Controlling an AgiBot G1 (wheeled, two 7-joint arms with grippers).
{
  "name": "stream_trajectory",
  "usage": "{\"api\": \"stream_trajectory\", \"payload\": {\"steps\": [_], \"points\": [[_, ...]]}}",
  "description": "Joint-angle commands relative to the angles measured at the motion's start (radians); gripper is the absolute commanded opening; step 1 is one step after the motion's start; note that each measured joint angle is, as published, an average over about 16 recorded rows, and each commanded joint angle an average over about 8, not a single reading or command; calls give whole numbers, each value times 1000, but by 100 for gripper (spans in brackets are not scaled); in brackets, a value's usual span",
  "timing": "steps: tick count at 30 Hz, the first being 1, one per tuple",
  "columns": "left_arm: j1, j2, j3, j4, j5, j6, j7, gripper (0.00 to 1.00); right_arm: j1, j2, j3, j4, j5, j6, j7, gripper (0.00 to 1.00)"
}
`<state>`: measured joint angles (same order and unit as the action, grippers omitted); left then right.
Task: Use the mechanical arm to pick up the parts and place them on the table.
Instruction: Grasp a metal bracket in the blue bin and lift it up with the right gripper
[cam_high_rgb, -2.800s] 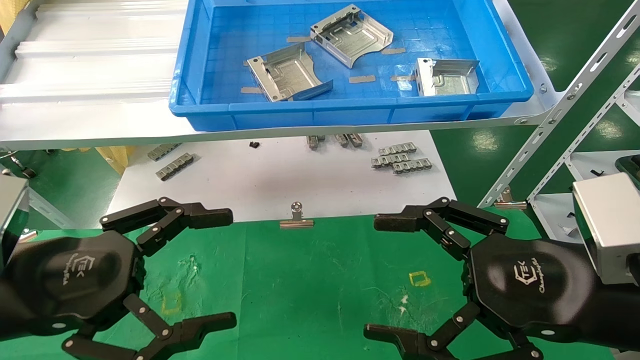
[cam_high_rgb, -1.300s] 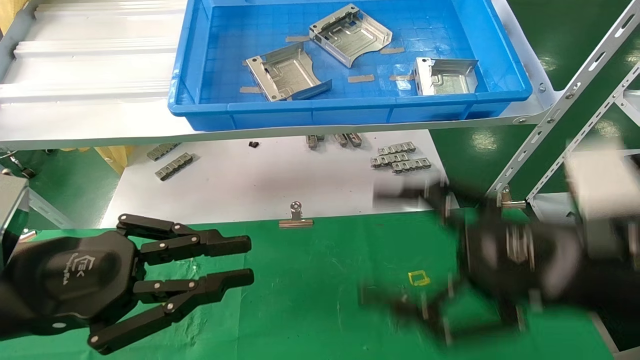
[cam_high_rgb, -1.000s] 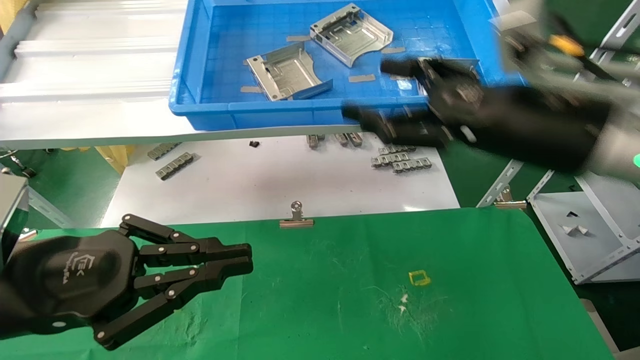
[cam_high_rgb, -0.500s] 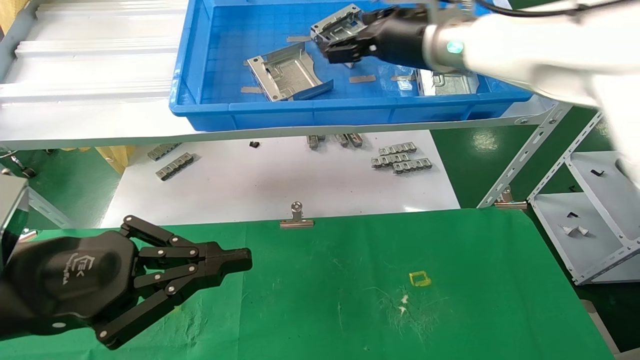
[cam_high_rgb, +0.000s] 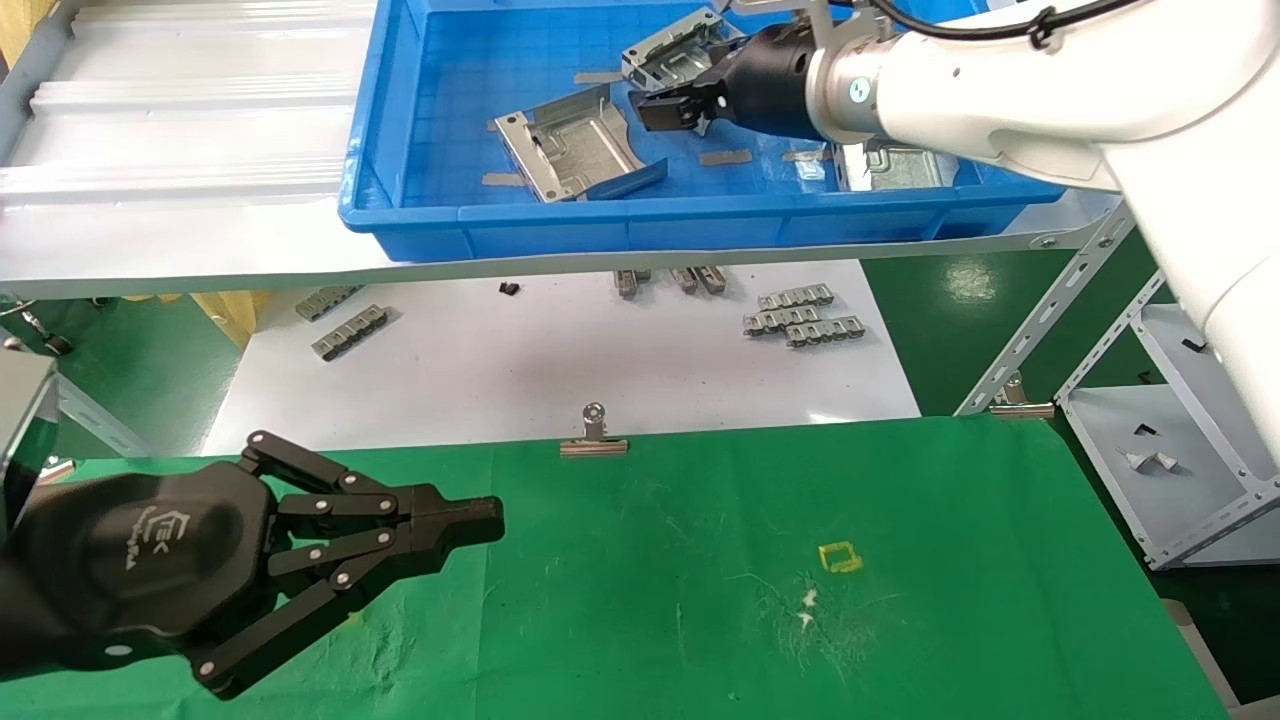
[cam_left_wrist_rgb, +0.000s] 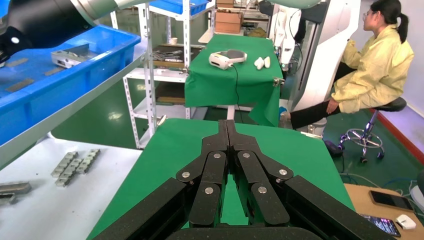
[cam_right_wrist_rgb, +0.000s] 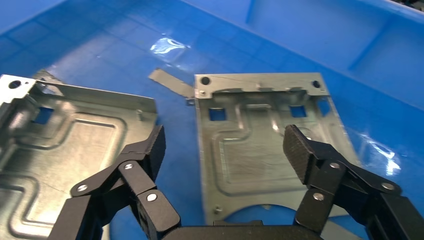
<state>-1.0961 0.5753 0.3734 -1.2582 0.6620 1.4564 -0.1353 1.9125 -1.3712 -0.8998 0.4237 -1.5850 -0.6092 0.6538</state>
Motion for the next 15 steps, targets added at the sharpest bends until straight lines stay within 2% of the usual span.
{"api": "stream_trajectory", "payload": {"steps": [1,15], "points": [[0,0,0,0,0,0,0,0,-3,0,-32,19,5,19,34,0],[0,0,0,0,0,0,0,0,-6,4,-201,63,47,139,170,0]]}}
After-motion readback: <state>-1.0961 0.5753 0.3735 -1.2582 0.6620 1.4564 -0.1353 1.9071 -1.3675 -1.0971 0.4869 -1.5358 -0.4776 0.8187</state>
